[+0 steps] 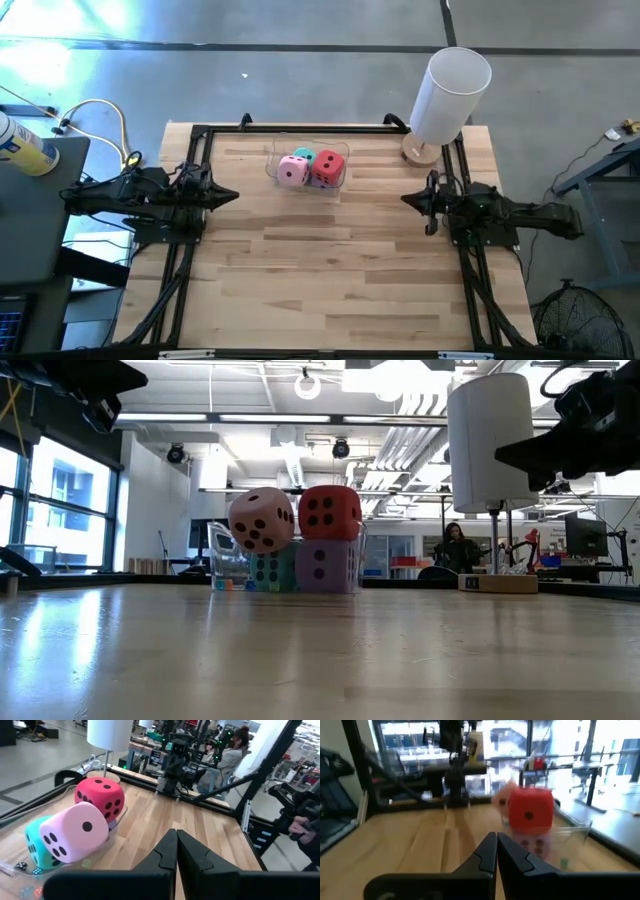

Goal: Pick & Place Dice
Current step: Return to home position

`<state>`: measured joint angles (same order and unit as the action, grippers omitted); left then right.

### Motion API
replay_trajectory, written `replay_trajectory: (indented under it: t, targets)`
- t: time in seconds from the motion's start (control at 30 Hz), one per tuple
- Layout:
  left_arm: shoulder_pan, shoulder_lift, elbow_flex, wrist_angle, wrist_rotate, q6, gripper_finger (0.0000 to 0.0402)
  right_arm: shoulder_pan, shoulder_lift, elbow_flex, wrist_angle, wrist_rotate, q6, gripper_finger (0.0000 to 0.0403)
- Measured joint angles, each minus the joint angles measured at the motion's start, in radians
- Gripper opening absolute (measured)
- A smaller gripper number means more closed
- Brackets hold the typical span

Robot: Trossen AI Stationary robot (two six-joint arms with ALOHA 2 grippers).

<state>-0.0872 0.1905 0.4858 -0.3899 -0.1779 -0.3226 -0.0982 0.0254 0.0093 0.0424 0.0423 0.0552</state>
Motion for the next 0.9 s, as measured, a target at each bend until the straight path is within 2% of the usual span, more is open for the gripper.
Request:
replay_trajectory:
  t: [0.23, 0.5, 0.73, 0.9]
  targets:
    - [0.000, 0.000, 0.000, -0.004, 0.042, 0.000, 0.0000, 0.000, 0.007, 0.000, -0.006, -0.096, 0.050, 0.0003]
    - [0.000, -0.001, -0.029, -0.065, 0.047, 0.080, 0.0000, 0.000, 0.008, -0.001, -0.009, -0.086, 0.047, 0.0003]
    - [0.000, -0.001, -0.200, 0.167, 0.071, 0.128, 0.0000, 0.000, 0.008, -0.002, -0.009, -0.086, 0.047, 0.0003]
    - [0.000, -0.002, -0.295, 0.235, 0.216, 0.263, 0.0000, 0.000, 0.008, -0.002, -0.009, -0.086, 0.046, 0.0003]
